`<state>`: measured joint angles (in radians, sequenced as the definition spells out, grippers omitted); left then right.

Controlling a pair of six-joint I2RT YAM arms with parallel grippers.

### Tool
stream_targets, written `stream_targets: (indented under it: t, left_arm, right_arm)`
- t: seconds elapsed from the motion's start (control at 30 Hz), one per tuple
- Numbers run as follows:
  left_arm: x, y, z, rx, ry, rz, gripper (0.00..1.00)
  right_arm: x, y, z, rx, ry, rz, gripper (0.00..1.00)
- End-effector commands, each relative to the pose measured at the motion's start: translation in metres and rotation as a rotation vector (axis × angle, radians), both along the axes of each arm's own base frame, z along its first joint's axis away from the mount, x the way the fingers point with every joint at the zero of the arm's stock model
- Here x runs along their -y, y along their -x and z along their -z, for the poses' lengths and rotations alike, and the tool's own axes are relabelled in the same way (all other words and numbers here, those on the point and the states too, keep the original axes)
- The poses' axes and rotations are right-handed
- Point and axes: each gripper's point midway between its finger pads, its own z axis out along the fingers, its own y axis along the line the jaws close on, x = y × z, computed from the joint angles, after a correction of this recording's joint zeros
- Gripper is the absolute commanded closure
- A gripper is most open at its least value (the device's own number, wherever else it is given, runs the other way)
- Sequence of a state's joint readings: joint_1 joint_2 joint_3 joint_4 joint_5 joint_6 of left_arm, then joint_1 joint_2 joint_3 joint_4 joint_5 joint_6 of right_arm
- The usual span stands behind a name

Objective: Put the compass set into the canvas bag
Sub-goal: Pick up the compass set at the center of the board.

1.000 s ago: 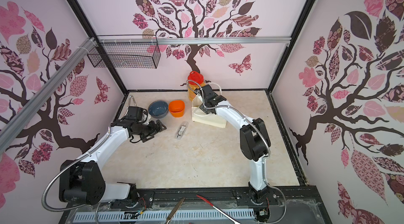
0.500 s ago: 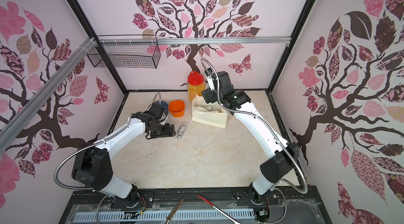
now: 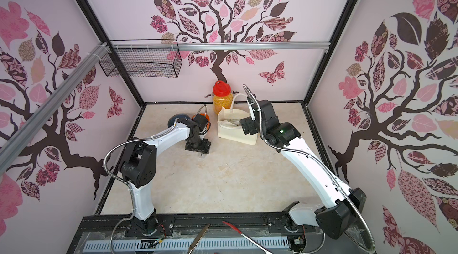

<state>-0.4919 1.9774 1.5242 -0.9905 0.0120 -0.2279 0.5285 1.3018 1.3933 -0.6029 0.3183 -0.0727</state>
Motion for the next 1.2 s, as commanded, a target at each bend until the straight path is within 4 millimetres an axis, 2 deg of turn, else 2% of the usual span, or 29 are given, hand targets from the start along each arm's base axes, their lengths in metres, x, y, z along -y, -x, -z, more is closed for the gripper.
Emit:
stream_targets:
  t: [0.0, 0.23, 0.5, 0.9, 1.17]
  left_arm:
    - [0.003, -0.013, -0.008, 0.018, -0.028, 0.023, 0.17]
    - [0.013, -0.023, 0.010, -0.010, -0.032, 0.017, 0.20]
    - [0.020, -0.038, 0.018, 0.001, -0.039, 0.007, 0.26]
    - [0.016, -0.034, 0.035, -0.029, -0.065, -0.010, 0.33]
    - [0.013, -0.031, 0.036, -0.028, -0.075, -0.016, 0.46]
  right_arm:
    - [0.007, 0.002, -0.026, 0.069, -0.037, 0.032, 0.00]
    - [0.008, -0.002, -0.035, 0.105, -0.044, 0.045, 0.01]
    - [0.008, -0.002, -0.025, 0.088, -0.030, 0.045, 0.00]
    - [0.010, -0.003, -0.015, 0.078, -0.010, 0.053, 0.01]
    - [0.013, -0.003, -0.013, 0.080, 0.000, 0.063, 0.00]
